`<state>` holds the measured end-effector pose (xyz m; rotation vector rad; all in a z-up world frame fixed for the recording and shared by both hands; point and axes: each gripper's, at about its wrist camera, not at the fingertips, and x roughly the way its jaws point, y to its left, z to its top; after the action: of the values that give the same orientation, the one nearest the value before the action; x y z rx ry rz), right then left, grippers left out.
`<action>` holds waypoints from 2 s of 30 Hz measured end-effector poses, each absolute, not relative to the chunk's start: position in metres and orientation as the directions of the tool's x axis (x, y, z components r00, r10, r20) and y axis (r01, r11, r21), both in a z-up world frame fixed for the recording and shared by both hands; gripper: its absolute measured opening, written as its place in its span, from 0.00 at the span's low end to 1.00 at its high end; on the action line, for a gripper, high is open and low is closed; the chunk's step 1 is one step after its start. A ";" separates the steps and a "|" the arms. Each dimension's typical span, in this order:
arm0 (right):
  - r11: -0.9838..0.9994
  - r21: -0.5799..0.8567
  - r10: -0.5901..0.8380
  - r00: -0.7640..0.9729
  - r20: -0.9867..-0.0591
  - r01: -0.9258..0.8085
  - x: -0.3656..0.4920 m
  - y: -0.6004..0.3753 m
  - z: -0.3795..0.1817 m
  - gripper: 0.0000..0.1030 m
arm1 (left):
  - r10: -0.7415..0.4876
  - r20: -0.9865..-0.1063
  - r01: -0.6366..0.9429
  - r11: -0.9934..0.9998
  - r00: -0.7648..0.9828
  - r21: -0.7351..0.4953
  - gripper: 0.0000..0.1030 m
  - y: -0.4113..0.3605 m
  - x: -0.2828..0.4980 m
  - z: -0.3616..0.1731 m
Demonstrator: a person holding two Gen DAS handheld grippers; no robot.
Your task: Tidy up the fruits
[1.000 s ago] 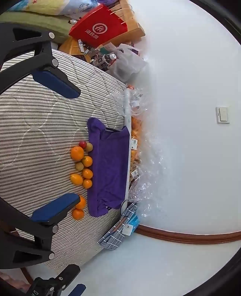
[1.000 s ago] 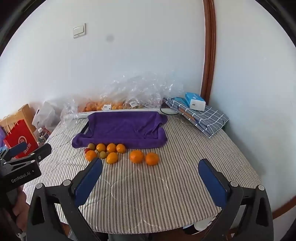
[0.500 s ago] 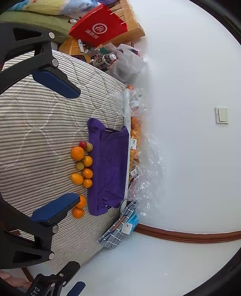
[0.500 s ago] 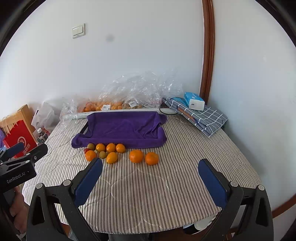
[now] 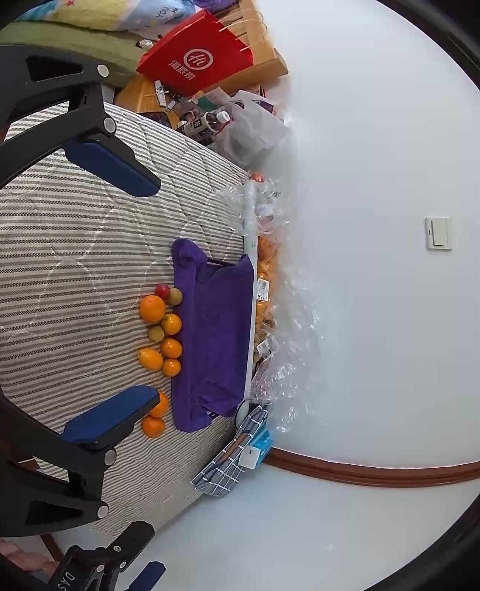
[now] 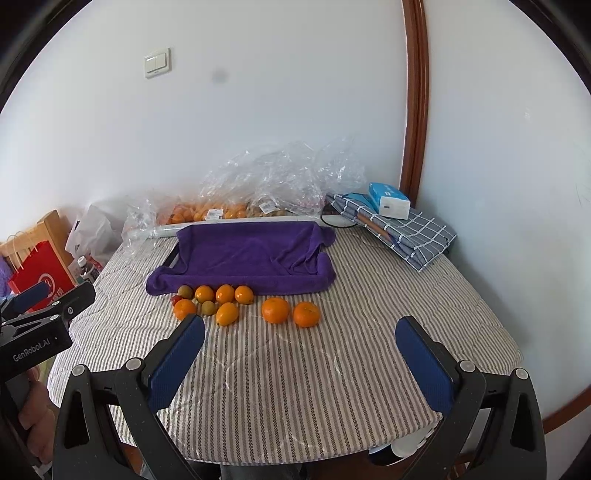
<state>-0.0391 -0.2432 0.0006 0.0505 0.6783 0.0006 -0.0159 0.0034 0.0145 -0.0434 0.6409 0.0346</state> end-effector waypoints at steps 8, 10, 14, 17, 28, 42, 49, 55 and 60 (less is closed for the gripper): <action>0.998 0.049 0.012 0.777 -0.629 0.025 -0.039 -0.243 0.001 0.99 | 0.018 -0.600 -0.048 0.998 0.800 -0.034 1.00 0.005 -0.016 0.014; 0.998 0.050 0.012 0.777 -0.629 0.025 -0.038 -0.244 0.001 0.99 | 0.020 -0.600 -0.049 0.998 0.799 -0.032 1.00 0.005 -0.015 0.014; 0.999 0.050 0.015 0.777 -0.630 0.022 -0.038 -0.244 0.001 0.99 | 0.023 -0.597 -0.051 0.998 0.802 -0.029 1.00 0.005 -0.016 0.014; 0.999 0.048 0.013 0.777 -0.630 0.023 -0.037 -0.244 0.001 0.99 | 0.025 -0.597 -0.052 0.998 0.802 -0.029 1.00 0.004 -0.016 0.015; 0.998 0.054 0.009 0.780 -0.626 0.031 -0.037 -0.246 0.004 0.99 | 0.023 -0.593 -0.054 0.998 0.805 -0.035 1.00 0.008 -0.016 0.016; 0.998 0.051 0.009 0.781 -0.625 0.030 -0.038 -0.245 0.003 0.99 | 0.021 -0.589 -0.052 0.998 0.808 -0.036 1.00 0.009 -0.017 0.018; 0.998 0.050 0.010 0.782 -0.623 0.028 -0.037 -0.244 0.002 0.99 | 0.020 -0.590 -0.053 0.998 0.807 -0.039 1.00 0.009 -0.016 0.017; 0.999 0.039 0.003 0.780 -0.626 0.028 -0.034 -0.244 0.002 0.99 | 0.011 -0.594 -0.050 0.998 0.804 -0.049 1.00 0.013 -0.012 0.014; 0.999 0.041 0.007 0.777 -0.630 0.024 -0.029 -0.245 -0.003 0.99 | 0.007 -0.601 -0.052 0.997 0.799 -0.056 1.00 0.017 -0.005 0.009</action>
<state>-0.0289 -0.2449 -0.0027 0.0480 0.6811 -0.0092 -0.0046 0.0173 0.0091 -0.0712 0.6437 0.0316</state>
